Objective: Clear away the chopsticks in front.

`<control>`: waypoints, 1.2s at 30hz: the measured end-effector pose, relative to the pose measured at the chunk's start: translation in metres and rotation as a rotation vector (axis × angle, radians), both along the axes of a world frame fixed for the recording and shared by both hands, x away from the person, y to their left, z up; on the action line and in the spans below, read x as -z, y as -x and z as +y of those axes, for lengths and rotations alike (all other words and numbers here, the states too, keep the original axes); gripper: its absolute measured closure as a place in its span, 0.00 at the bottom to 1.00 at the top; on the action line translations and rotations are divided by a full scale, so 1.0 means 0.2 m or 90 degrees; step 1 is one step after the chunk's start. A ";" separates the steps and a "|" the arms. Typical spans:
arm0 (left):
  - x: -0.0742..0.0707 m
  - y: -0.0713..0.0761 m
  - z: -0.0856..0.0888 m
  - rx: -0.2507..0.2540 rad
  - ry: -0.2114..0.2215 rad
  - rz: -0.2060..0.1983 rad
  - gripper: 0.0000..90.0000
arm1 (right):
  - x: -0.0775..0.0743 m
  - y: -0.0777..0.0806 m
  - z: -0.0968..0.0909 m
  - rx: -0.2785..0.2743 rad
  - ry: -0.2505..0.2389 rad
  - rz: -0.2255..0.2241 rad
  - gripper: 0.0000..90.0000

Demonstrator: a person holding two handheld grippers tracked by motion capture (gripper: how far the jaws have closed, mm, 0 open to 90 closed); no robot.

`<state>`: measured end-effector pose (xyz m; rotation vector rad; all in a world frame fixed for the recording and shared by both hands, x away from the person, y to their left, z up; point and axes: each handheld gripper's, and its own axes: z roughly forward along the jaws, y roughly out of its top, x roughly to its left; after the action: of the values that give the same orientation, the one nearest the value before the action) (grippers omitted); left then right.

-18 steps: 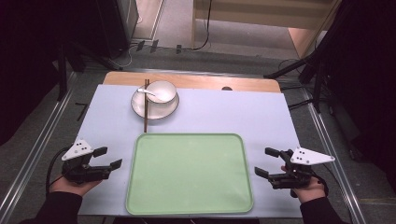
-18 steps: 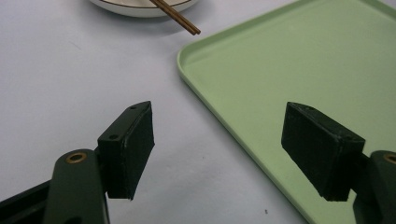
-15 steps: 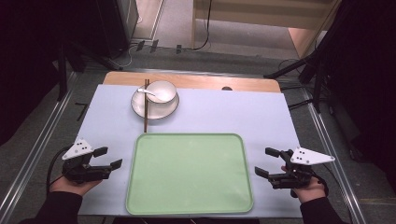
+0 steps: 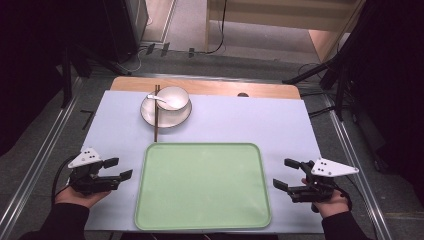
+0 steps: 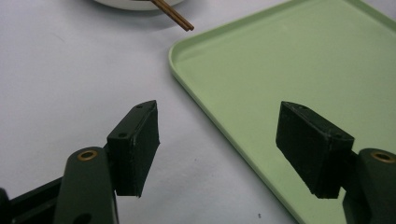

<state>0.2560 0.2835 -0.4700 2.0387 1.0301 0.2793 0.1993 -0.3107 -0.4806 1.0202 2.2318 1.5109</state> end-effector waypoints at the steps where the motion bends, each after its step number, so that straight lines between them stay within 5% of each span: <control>1: 0.00 0.00 0.00 0.000 0.000 0.000 0.35 | 0.00 0.00 0.00 0.000 0.000 0.000 0.19; 19: -0.01 -0.01 0.04 -0.023 0.043 0.009 0.38 | 0.00 0.00 0.00 -0.001 -0.001 0.000 0.19; 36: -0.03 -0.01 0.01 -0.014 0.036 0.011 0.37 | 0.00 0.00 0.00 -0.005 -0.001 0.000 0.19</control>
<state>0.2579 0.2859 -0.4631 1.9835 1.0604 0.2414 0.1990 -0.3104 -0.4807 1.0124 2.2383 1.5156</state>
